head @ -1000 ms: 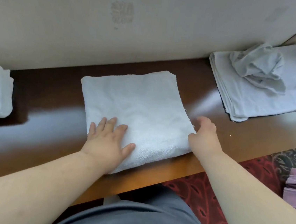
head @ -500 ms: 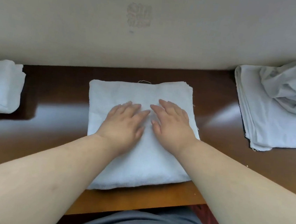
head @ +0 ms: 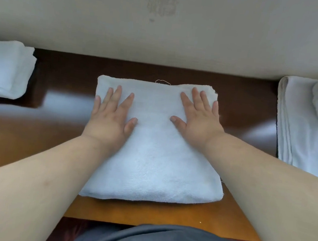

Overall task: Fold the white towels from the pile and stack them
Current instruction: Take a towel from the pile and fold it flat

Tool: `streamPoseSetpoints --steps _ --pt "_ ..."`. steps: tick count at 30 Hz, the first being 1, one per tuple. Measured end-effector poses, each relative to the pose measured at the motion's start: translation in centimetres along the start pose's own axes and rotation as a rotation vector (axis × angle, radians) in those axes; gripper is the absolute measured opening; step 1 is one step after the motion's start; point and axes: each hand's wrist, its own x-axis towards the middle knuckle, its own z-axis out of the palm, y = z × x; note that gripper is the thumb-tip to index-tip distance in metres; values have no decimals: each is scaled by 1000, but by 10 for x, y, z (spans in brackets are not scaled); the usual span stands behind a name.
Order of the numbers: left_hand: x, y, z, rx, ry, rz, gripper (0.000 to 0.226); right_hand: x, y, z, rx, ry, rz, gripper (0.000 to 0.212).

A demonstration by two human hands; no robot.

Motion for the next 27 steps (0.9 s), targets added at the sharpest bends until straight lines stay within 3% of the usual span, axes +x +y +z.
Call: streamPoseSetpoints --steps 4,7,11,15,19,23,27 --pt "-47 15 -8 -95 43 168 64 -53 -9 5 136 138 -170 74" --pt "-99 4 2 7 -91 212 66 -119 2 31 129 226 -255 66" --pt "-123 -20 17 132 -232 258 78 -168 16 69 -3 -64 -140 94" --pt "-131 -31 10 178 -202 351 101 -177 3 75 -69 4 -60 112" --pt "-162 -59 15 100 15 369 80 -207 -9 86 -41 188 36 99" --pt "-176 -64 19 173 4 358 61 -223 -18 96 -49 164 66 102" --pt "-191 -70 19 236 -20 339 66 -243 -27 97 -112 150 28 103"
